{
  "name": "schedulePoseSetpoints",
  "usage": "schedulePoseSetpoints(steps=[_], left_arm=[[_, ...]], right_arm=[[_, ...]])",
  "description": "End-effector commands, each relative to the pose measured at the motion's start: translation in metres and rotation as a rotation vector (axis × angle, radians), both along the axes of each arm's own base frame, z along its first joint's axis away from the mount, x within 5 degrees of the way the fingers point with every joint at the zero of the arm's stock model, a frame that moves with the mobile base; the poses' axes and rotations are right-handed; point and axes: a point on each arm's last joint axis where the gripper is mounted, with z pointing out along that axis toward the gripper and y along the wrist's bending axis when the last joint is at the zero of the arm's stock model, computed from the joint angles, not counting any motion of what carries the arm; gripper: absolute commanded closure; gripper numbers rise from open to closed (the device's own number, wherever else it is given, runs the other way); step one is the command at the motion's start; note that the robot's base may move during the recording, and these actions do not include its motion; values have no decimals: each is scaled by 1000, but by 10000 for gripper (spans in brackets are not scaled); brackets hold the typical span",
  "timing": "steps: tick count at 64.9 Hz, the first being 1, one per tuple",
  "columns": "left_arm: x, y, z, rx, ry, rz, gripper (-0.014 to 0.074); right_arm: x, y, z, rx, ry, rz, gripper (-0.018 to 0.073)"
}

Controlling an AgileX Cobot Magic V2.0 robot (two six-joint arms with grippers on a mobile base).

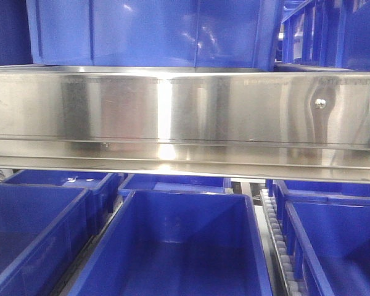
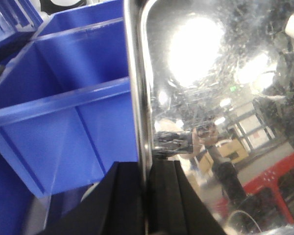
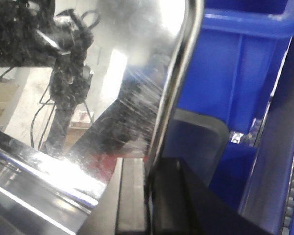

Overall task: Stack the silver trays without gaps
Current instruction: 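Lower the silver tray onto the larger grey tray with both grippers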

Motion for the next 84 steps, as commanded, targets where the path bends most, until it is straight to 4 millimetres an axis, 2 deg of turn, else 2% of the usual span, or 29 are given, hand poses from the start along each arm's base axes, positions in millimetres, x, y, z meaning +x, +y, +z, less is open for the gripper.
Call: schedulePoseSetpoints(steps=[1,11,19,32,47,66,84], left_arm=[[0,19,15,70,-85,67,616],[0,20,12,57,-51,79,616],[6,25,-4,48,88,159,616],[22,36,-34,170,253,323,612],[30,33,-44,183,281,329,612],[41,22,-65,218,339,329,612],[45,18,-74,226,368,329,596]], right_arm=[[0,-11,3,-78,-37,-20,627],[-2,-9,-2,-77,21,-3,627],[4,-6,-16,-101,106,17,627],[17,2,-38,-126,199,42,627],[32,13,-41,-135,217,67,627],[50,21,-56,-165,334,100,627],[56,23,-63,-168,373,106,627]])
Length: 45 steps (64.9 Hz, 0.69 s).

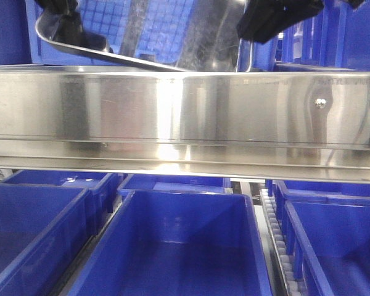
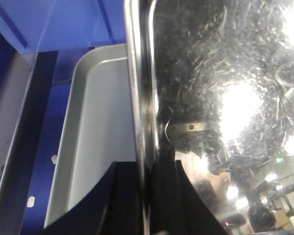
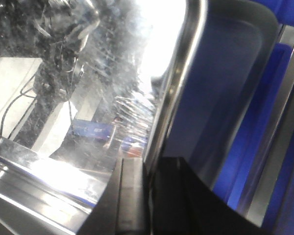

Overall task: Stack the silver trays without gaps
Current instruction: 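Lower the silver tray onto the larger grey tray with both grippers, then open both grippers to release the silver tray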

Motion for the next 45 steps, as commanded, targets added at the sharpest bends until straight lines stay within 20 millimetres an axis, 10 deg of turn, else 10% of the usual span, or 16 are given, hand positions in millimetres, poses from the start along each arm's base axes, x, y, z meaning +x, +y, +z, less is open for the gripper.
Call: schedulePoseSetpoints(steps=[1,11,25,45], left_arm=[[7,20,6,148,-43,60,580],[8,20,6,157,-51,60,323],[8,22,7,168,-63,72,-20],[8,27,10,205,-71,105,-13]], right_arm=[[1,-10,1,-101,-26,24,627],[2,-10,0,-100,-22,24,562],[2,-8,1,-70,-21,15,-17],[0,-8,6,-44,-34,8,62]])
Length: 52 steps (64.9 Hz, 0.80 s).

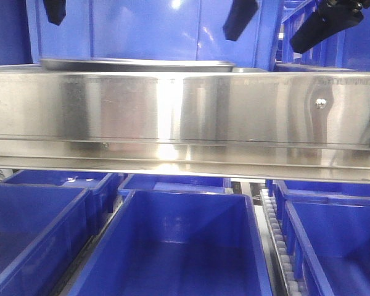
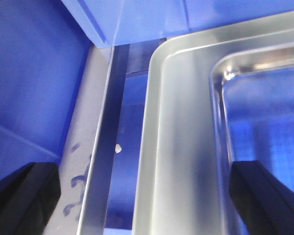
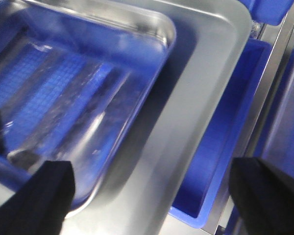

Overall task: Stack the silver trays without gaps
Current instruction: 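Open both grippers to release the silver tray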

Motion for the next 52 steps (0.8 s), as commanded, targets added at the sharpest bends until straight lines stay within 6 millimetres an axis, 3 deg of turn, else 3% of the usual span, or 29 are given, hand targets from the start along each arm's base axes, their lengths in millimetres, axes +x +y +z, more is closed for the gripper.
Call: schedulePoseSetpoints(steps=[1,11,23,27,30,38,40,43,52], left_arm=[[-1,4,7,24,-27,20,-13],[-12,13,27,-11,-84,20,-13],[-42,35,71,-125,-208,9,28],[-56,45,87,-174,-263,0,97],[-73,58,104,-218,-315,-3,202],[-116,87,136,-353,-418,-30,654],[-129,96,144,-379,-456,-57,604],[-145,107,152,-418,-508,-78,560],[-203,149,163,-496,-672,-141,603]], right_arm=[[-1,-2,9,6,-46,-5,62],[-13,-7,34,35,-146,-17,62],[-46,-17,79,83,-305,-25,100],[-62,-22,95,93,-359,-24,183],[-73,-26,105,104,-395,-23,288],[-111,-36,133,124,-494,-11,608],[-123,-40,139,122,-524,-4,659],[-136,-44,147,130,-556,-1,638],[-189,-63,169,109,-717,-13,638]])
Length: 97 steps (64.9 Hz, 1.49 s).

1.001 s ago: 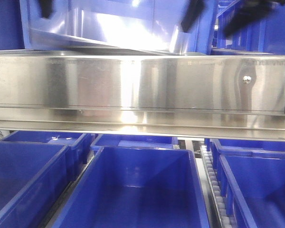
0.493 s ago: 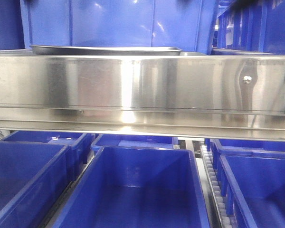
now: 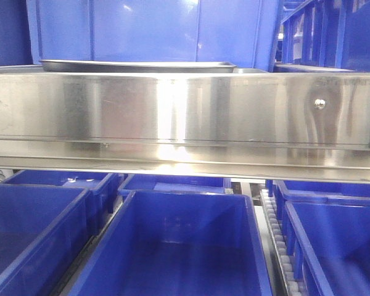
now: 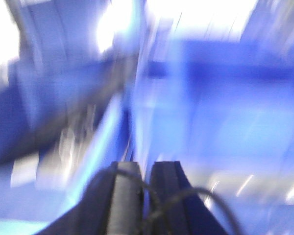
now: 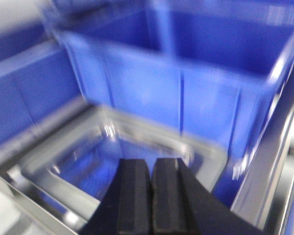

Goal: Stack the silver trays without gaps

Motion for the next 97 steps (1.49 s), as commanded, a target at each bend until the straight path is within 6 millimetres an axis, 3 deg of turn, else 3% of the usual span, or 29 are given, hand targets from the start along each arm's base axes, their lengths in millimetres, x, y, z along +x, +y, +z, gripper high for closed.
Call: schedulePoseSetpoints(steps=[1,9,18,30,37,48,56,66,97], left_arm=[[-35,25,3,-30,-111,-36,603],[-76,54,-19,-45,-207,-62,603],[-110,78,-61,-77,-289,-94,603],[-134,92,-117,-118,-345,-131,603],[-127,88,-146,-88,-291,-125,603],[-115,81,-170,-50,-162,-101,603],[-108,75,-184,-17,-123,-99,603],[-102,69,-197,-16,-71,-120,603],[-103,69,-197,-19,-66,-122,603]], right_arm=[[-30,-13,11,-33,-108,-30,638],[-74,-30,11,-58,-217,-66,638],[-113,-42,-13,-40,-283,-76,638],[-160,-57,-68,-26,-383,-88,638],[-185,-64,-104,-11,-428,-87,638],[-165,-56,-143,-58,-193,-49,638],[-157,-54,-155,-48,-202,-60,638],[-151,-53,-160,-38,-217,-69,638],[-151,-53,-160,-36,-217,-68,638]])
